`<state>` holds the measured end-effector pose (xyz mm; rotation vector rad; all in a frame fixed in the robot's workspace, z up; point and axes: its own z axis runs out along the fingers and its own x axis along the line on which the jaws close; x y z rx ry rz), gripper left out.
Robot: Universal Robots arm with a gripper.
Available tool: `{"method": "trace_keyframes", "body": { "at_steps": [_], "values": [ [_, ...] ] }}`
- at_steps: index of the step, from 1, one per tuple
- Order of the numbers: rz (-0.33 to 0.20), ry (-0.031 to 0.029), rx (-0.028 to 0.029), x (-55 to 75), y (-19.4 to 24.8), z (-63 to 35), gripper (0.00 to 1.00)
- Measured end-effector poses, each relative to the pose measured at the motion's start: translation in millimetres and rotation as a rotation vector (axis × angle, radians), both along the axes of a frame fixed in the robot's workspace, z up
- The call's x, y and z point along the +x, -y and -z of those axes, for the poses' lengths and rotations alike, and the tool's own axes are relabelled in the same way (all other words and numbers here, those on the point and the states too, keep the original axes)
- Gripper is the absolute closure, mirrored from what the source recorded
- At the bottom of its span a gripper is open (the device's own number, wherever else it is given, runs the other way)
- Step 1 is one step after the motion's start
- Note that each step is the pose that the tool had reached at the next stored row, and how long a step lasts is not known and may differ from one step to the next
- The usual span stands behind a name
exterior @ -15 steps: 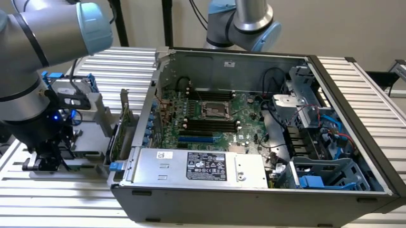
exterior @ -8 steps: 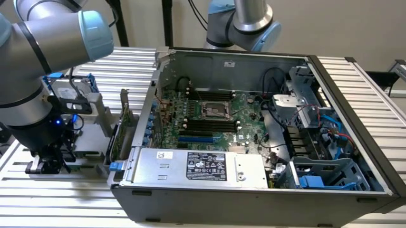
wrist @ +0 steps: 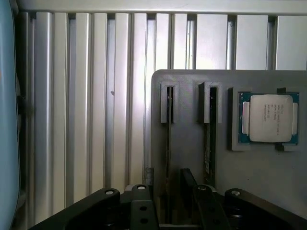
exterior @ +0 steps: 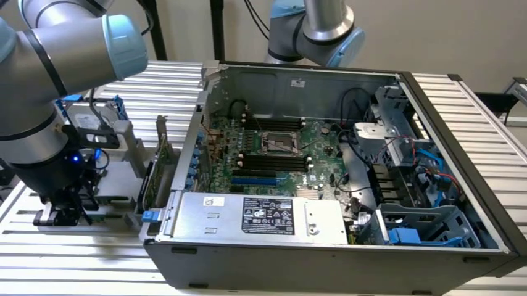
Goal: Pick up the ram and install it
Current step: 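Pick up the ram and move it above insertion slot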
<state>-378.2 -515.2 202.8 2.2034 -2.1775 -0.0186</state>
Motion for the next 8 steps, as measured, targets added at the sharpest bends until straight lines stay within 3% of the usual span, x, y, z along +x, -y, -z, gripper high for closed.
{"method": "trace_keyframes", "body": {
  "at_steps": [8],
  "values": [
    [-0.001, -0.0003, -0.0002, -2.1, -3.6, 1.2, 0.64]
  ]
}}
